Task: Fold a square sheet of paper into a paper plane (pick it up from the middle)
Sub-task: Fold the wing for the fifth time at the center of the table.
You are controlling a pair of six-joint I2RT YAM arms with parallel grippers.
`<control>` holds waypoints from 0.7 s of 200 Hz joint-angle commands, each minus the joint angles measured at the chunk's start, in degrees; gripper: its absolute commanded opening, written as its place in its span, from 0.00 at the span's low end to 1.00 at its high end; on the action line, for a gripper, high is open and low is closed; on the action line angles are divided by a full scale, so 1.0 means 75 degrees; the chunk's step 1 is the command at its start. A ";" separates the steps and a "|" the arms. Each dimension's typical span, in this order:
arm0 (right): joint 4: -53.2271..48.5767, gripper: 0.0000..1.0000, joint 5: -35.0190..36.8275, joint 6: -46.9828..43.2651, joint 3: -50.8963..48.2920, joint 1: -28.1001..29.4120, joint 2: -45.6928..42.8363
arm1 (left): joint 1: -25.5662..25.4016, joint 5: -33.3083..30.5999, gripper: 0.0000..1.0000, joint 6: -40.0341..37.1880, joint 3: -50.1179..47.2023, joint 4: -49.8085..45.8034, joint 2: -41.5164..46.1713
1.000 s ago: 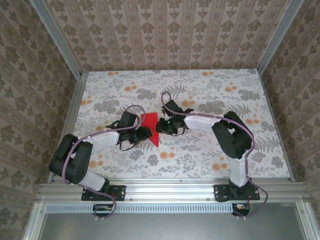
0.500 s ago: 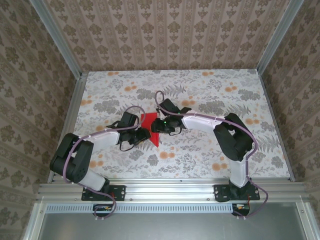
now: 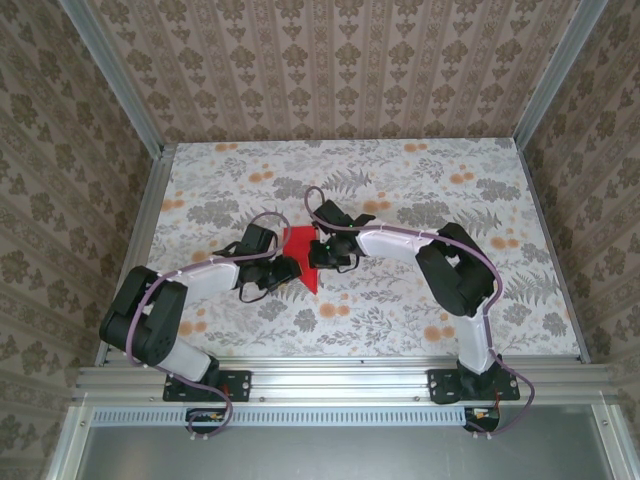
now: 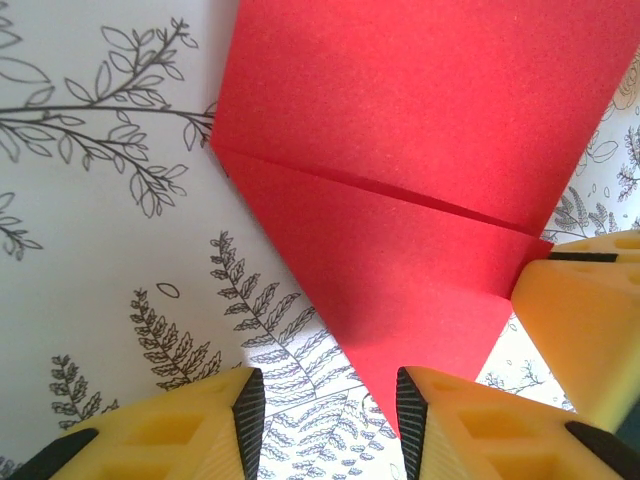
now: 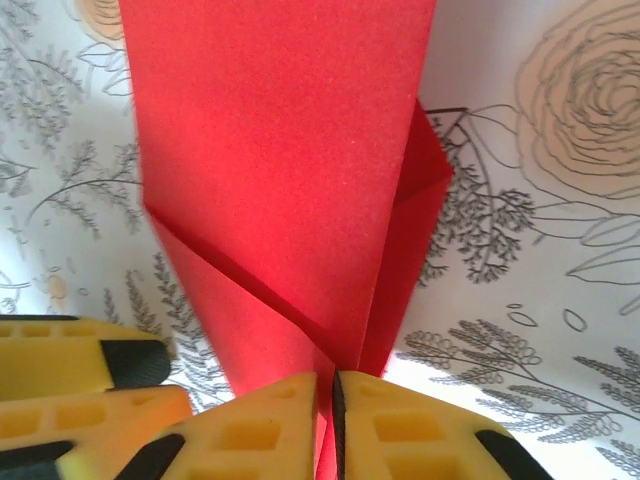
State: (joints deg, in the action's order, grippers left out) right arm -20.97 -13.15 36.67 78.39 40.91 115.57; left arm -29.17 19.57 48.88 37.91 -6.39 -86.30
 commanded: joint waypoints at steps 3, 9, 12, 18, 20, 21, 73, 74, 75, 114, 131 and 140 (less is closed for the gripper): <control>-0.0112 0.10 0.0339 0.0190 -0.0002 -0.0109 0.0115 | 0.0054 0.0162 0.43 0.0017 0.0207 0.0102 -0.0117; -0.0060 0.09 0.0318 0.0236 -0.0049 -0.0135 0.0126 | 0.0071 0.0226 0.43 0.0042 0.0194 0.0180 -0.0142; -0.0023 0.08 0.0296 0.0261 -0.0071 -0.0141 0.0122 | 0.0079 0.0261 0.44 0.0061 0.0185 0.0210 -0.0152; 0.0056 0.07 0.0259 0.0299 -0.0120 -0.0163 0.0140 | 0.0098 0.0323 0.44 0.0093 0.0173 0.0304 -0.0179; 0.0072 0.07 0.0237 0.0310 -0.0135 -0.0167 0.0141 | 0.0102 0.0350 0.45 0.0104 0.0172 0.0340 -0.0177; 0.0081 0.07 0.0233 0.0318 -0.0143 -0.0174 0.0141 | 0.0097 0.0358 0.45 0.0109 0.0166 0.0350 -0.0189; 0.0730 0.06 -0.0194 0.0770 -0.0550 -0.0330 0.0183 | 0.0197 0.0693 0.49 0.0394 0.0099 0.0973 -0.0422; 0.0744 0.06 -0.0211 0.0788 -0.0562 -0.0331 0.0186 | 0.0197 0.0700 0.49 0.0401 0.0100 0.0989 -0.0434; 0.0750 0.06 -0.0219 0.0803 -0.0573 -0.0338 0.0187 | 0.0198 0.0703 0.49 0.0399 0.0101 0.0997 -0.0434; 0.1532 0.05 -0.0694 0.1281 -0.1115 -0.0559 0.0133 | 0.0220 0.0784 0.49 0.0537 0.0125 0.1259 -0.0629; 0.1715 0.05 -0.0832 0.1400 -0.1244 -0.0634 0.0124 | 0.0219 0.0800 0.49 0.0559 0.0140 0.1391 -0.0720; 0.1800 0.05 -0.0892 0.1445 -0.1295 -0.0660 0.0124 | 0.0221 0.0830 0.48 0.0572 0.0137 0.1481 -0.0759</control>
State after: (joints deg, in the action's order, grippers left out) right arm -9.45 -18.31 44.91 71.20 36.69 115.98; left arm -27.83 24.73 51.90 37.91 1.78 -90.21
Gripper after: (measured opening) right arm 0.057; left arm 0.488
